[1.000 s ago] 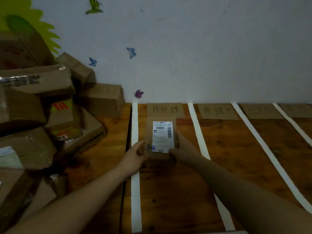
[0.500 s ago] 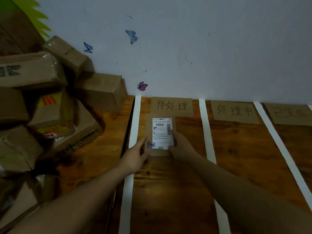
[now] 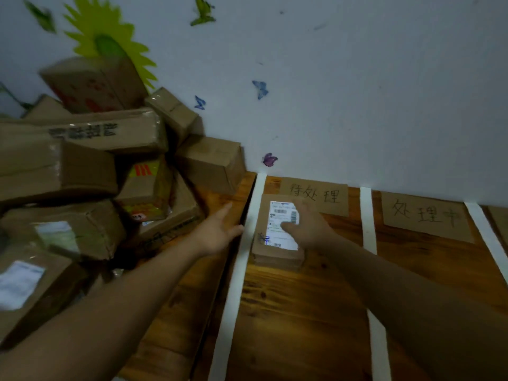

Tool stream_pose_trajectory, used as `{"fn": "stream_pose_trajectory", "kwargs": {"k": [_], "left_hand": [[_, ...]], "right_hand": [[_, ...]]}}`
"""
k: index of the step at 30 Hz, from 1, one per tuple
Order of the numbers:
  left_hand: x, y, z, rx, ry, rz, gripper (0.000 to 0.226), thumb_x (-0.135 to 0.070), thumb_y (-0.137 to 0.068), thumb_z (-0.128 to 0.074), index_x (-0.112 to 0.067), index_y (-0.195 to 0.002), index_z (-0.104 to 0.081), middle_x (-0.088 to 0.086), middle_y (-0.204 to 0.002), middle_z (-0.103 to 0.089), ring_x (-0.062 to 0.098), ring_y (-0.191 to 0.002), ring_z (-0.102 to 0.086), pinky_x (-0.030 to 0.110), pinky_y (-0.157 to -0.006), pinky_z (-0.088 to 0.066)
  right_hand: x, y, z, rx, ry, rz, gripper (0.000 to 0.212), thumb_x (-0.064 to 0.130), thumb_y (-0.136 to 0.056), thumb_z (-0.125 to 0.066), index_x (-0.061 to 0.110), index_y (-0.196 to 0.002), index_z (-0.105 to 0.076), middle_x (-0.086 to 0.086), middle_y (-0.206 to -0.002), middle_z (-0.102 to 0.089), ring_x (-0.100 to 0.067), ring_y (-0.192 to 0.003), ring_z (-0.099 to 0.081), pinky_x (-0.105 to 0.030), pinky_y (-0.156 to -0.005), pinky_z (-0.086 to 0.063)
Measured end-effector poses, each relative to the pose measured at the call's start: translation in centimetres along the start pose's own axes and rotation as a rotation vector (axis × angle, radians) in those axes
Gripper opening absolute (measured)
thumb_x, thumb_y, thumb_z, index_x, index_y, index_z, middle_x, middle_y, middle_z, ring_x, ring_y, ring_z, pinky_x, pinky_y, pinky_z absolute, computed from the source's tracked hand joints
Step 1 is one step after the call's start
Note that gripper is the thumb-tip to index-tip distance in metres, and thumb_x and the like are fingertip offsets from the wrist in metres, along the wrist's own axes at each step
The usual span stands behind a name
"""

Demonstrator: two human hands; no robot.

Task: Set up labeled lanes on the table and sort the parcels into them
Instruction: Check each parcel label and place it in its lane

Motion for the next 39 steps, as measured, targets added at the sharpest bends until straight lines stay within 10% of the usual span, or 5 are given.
{"fn": "stream_pose_trajectory", "kwargs": {"k": [5,8,13,23,39], "left_hand": [[-0.3,4.8,11.9,-0.251,-0.003,-0.064,0.063,-0.028,-0.093,-0.056,-0.021,-0.148,-0.025,-0.002,-0.122,-0.055,-0.012,-0.078,-0.057,0.004,-0.065,-0.041],[0.7,8.9,18.9,-0.423,-0.11,-0.107,0.061,-0.03,-0.092,-0.057,-0.018,-0.147,-0.031,-0.001,-0.142,-0.043,0.009,-0.122,-0.049,0.013,-0.09,-0.035],[6.8,15.3,27.4,-0.547,-0.178,-0.081,0.062,-0.028,-0.091,-0.06,-0.014,-0.146,-0.034,0.006,-0.148,-0.038,0.02,-0.134,-0.038,0.016,-0.099,-0.027],[19.3,20.0,35.8,-0.577,0.018,0.084,0.066,-0.028,-0.09,-0.061,-0.02,-0.148,-0.029,0.006,-0.153,-0.031,0.024,-0.137,-0.033,0.035,-0.108,-0.031],[20.0,7.3,35.8,-0.363,0.259,0.212,0.047,-0.038,-0.094,-0.053,-0.015,-0.134,-0.045,0.008,-0.131,-0.054,0.026,-0.118,-0.052,0.036,-0.094,-0.041]], "right_hand": [[12.6,0.7,3.0,-0.05,0.072,0.236,0.068,0.041,-0.093,-0.054,0.017,-0.15,-0.026,-0.006,-0.156,-0.025,-0.023,-0.142,-0.027,-0.031,-0.112,-0.023],[20.7,2.3,2.1,-0.055,0.1,0.362,0.059,0.037,-0.094,-0.056,0.011,-0.144,-0.038,-0.007,-0.147,-0.04,-0.025,-0.134,-0.038,-0.023,-0.102,-0.028],[31.4,4.5,-2.3,-0.072,0.101,0.452,0.072,0.049,-0.086,-0.06,0.023,-0.147,-0.034,-0.001,-0.15,-0.039,-0.023,-0.135,-0.039,-0.032,-0.109,-0.034],[40.8,6.3,-11.1,-0.076,0.108,0.4,0.073,0.038,-0.091,-0.061,0.019,-0.151,-0.024,-0.007,-0.152,-0.033,-0.026,-0.132,-0.041,-0.026,-0.093,-0.036],[40.2,-3.8,-14.4,0.092,-0.156,0.133,0.073,0.039,-0.085,-0.066,0.022,-0.145,-0.028,-0.003,-0.131,-0.055,-0.018,-0.105,-0.053,-0.03,-0.09,-0.045]]}}
Point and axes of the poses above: each hand's wrist, its own y-axis away from the middle knuckle, its own z-axis out of the back of the hand, x = y × z, the point moved 6 cm from there along -y, towards the middle knuckle
